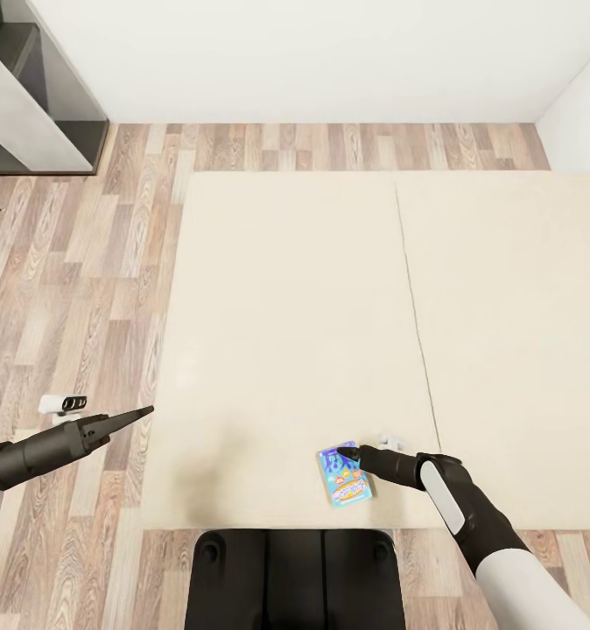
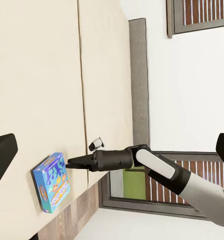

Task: Put all the toys in the child's room - the three board games (two on the bed and one on the table), the two jigsaw puzzles on the table, and the tennis ball on the table - inside the toy box on the table in the child's room.

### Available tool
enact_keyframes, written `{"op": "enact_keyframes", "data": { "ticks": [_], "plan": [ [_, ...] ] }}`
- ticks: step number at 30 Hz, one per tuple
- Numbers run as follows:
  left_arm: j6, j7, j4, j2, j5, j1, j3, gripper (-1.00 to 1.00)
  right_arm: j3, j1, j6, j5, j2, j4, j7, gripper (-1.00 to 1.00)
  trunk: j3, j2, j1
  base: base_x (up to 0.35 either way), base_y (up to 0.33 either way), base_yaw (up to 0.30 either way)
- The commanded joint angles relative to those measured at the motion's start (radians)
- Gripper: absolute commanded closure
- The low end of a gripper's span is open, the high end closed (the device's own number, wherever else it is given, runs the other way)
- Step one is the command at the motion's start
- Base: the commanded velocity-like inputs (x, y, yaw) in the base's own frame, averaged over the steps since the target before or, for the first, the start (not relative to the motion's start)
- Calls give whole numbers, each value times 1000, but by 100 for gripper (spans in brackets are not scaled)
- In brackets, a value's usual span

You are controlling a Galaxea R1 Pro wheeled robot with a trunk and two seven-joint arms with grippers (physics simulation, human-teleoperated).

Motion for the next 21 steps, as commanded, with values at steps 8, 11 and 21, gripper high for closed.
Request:
{"op": "enact_keyframes", "data": {
  "ticks": [8, 11, 21],
  "plan": [
    [11, -4, 0, 0, -1, 0, 0, -100, 2, 0, 4, -3, 0, -2, 1, -100, -1, -1, 1, 0, 0, 0],
    [11, -4, 0, 0, -1, -1, 0, -100, 2, 0, 4, -3, -1, -2, 0, -100, -1, -1, 1, 0, 0, 0],
    [11, -4, 0, 0, -1, 0, 1, -100, -2, 0, 6, -5, -2, -2, -1, -100, -1, -1, 1, 0, 0, 0]
  ]
}}
